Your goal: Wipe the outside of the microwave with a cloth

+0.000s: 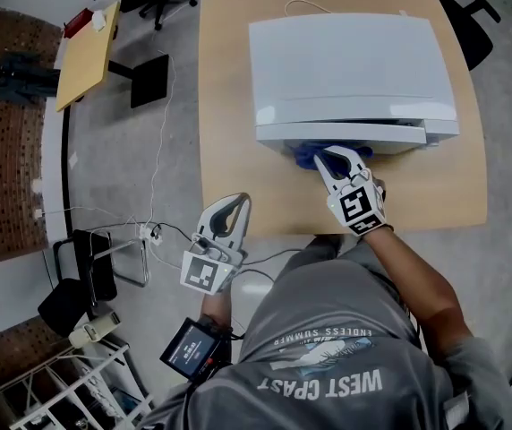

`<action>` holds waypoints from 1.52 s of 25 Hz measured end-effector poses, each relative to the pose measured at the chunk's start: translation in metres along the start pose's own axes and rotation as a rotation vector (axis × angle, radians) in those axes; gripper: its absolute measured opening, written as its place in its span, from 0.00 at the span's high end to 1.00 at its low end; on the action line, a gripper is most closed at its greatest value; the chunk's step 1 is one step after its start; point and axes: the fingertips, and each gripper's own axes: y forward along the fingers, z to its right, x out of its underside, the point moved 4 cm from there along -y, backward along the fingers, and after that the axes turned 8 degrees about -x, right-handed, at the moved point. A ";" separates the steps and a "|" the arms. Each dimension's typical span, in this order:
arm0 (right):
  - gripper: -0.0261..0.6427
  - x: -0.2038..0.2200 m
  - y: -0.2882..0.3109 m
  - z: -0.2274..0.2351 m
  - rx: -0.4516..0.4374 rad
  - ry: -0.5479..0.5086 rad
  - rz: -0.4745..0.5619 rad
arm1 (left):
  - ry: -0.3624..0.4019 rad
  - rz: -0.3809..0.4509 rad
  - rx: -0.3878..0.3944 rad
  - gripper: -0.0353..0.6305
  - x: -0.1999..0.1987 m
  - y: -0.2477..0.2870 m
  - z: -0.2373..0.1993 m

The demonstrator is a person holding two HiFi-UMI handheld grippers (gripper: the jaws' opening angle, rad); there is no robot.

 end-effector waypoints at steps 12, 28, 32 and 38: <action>0.90 0.090 0.052 -0.013 -0.050 -0.070 -0.175 | 0.010 -0.035 -0.037 0.91 0.013 -0.016 -0.003; 0.90 0.061 0.056 -0.021 -0.092 -0.209 -0.110 | 0.024 -0.032 0.005 0.91 0.004 -0.001 0.000; 0.90 0.038 0.063 -0.029 -0.114 -0.238 -0.058 | 0.057 -0.027 0.024 0.91 0.005 0.002 0.001; 0.90 0.062 -0.046 0.035 0.118 -0.173 -0.084 | 0.043 -0.020 0.072 0.91 0.001 0.023 0.011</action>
